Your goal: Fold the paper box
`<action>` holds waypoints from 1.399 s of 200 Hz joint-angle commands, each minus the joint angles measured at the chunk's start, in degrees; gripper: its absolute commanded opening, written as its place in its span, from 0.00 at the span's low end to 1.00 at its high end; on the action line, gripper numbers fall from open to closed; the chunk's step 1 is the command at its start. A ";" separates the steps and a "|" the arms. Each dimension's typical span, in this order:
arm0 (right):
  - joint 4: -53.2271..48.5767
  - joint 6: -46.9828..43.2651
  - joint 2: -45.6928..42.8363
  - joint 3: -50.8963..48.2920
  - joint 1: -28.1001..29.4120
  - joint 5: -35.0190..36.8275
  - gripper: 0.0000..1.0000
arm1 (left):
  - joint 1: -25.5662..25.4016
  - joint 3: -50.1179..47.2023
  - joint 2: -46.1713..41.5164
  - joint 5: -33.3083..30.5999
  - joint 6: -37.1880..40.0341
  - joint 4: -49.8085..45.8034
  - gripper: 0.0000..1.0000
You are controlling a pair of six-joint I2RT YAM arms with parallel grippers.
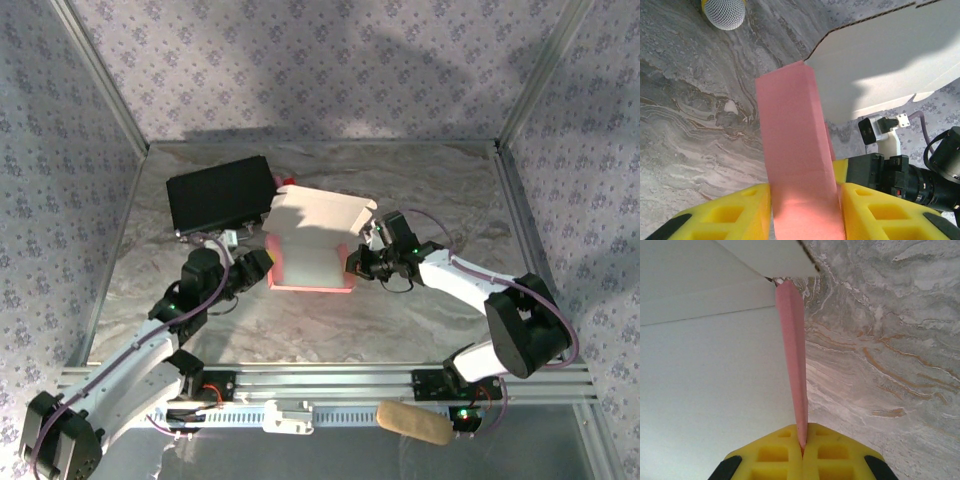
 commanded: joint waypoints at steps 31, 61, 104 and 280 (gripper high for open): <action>0.09 -0.21 -2.01 0.66 0.35 -0.96 0.00 | 0.16 2.00 1.30 1.48 2.03 -3.55 0.30; -2.95 -2.04 -1.93 2.23 1.61 1.84 0.00 | 0.18 4.18 2.19 0.94 5.13 -10.27 0.26; -6.10 -3.89 -1.08 4.19 3.69 5.81 0.00 | -0.60 7.31 3.28 -1.52 9.66 -18.68 0.20; -12.19 -7.13 1.12 9.79 13.95 21.00 0.00 | -11.28 16.78 15.69 -19.38 17.90 -33.42 0.00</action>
